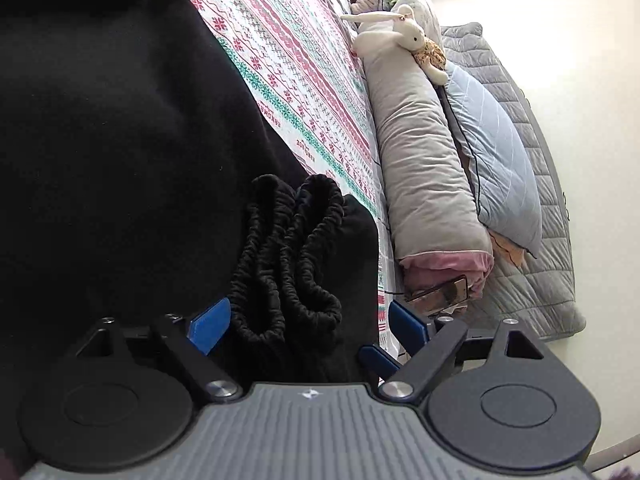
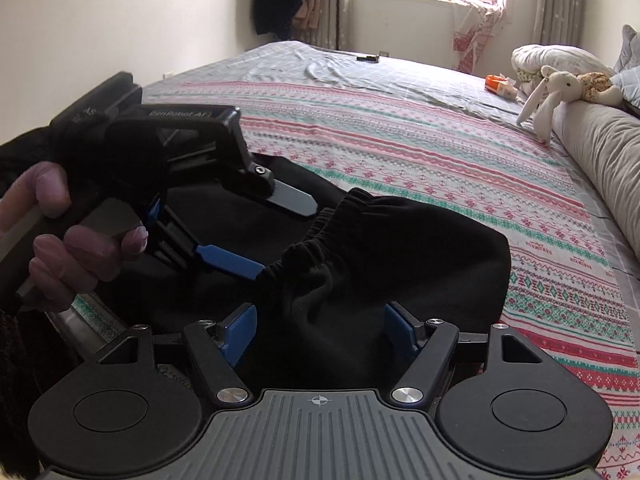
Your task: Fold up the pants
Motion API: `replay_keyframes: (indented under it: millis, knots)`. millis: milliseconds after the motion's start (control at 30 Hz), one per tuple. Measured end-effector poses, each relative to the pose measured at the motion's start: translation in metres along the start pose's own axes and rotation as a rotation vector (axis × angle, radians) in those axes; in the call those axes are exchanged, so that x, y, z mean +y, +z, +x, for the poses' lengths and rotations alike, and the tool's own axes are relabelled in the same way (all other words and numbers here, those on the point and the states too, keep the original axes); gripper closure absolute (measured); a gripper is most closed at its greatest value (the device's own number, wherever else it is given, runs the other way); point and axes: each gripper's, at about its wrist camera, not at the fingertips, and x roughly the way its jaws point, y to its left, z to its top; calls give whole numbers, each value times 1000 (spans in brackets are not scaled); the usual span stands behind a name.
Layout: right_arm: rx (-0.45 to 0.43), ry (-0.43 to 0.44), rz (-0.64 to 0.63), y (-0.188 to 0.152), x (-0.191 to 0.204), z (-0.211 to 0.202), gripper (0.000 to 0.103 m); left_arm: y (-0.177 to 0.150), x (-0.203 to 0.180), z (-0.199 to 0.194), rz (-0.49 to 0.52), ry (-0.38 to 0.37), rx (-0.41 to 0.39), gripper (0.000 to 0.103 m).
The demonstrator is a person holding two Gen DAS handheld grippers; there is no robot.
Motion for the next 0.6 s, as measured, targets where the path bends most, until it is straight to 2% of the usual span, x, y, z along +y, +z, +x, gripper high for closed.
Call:
replay_keyframes:
  millis: [133, 233, 333, 400, 467, 600]
  knots:
    - [31, -26, -40, -1, 11, 17, 32, -1, -2, 3, -4, -53, 6, 3]
    - [44, -92, -57, -2, 15, 29, 39, 1, -7, 3, 18, -86, 8, 3]
    - [55, -103, -74, -3, 15, 36, 84, 3, -14, -1, 45, -23, -30, 2]
    - [38, -103, -68, -2, 12, 31, 90, 4, -15, -7, 63, 36, -69, 0]
    - [2, -101, -49, 0, 8, 20, 93, 6, -13, -10, 64, 81, -90, 0]
    - [-54, -70, 3, 1, -1, 3, 93, 5, -4, 0, 10, 56, -42, 0]
